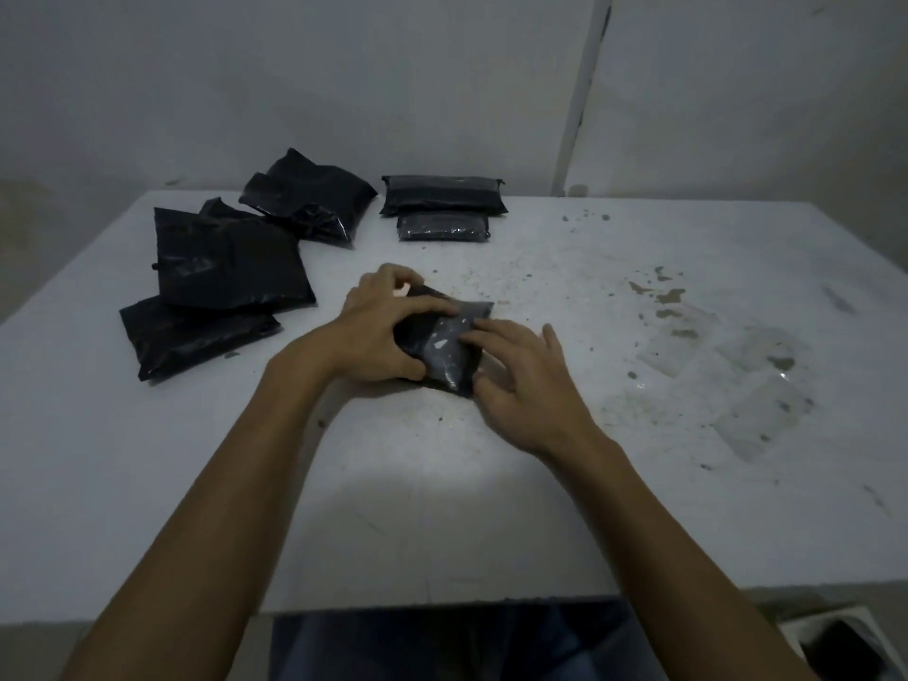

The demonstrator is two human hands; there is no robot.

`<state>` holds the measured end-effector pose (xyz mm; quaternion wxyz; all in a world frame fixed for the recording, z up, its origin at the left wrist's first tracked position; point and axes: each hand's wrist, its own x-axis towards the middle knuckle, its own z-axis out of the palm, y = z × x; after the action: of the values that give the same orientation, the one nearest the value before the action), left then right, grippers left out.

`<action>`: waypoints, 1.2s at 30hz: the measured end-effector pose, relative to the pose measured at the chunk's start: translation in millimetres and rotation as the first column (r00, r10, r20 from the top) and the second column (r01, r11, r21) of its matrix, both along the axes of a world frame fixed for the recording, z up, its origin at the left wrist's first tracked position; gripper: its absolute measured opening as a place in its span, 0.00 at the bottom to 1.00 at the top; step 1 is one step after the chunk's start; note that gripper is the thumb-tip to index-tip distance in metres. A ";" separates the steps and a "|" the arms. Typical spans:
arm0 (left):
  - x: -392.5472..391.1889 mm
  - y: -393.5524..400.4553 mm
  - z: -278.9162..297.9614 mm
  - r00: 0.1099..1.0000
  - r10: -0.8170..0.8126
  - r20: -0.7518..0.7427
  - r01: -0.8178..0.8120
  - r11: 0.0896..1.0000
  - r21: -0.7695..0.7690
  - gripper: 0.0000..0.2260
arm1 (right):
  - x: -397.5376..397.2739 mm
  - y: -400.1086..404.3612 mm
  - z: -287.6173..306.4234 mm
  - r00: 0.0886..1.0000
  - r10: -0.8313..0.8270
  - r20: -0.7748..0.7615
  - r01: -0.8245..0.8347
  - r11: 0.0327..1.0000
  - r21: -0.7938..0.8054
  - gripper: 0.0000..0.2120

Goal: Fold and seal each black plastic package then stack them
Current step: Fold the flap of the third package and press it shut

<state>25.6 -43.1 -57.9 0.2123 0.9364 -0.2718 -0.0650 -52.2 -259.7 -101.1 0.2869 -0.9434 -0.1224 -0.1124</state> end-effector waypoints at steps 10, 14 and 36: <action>-26.9 18.1 -19.7 0.947 0.071 0.314 -0.071 0.997 -0.012 0.19 | 22.6 27.9 24.0 0.997 0.071 0.031 -0.074 0.993 0.088 0.27; -43.3 10.7 -32.0 0.887 0.229 0.400 -0.221 0.973 -0.067 0.22 | 22.2 36.2 4.4 0.974 0.169 -0.149 -0.197 0.961 -0.193 0.39; -61.0 3.4 -33.1 0.861 0.451 0.233 -0.433 0.892 -0.129 0.23 | 9.8 36.2 -3.8 0.985 -0.145 -0.095 0.115 0.958 -0.264 0.35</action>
<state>-35.5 -39.7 -91.1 0.2183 0.9657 -0.0772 0.1173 -42.5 -223.5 -104.9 0.1602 -0.9836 -0.0571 -0.0604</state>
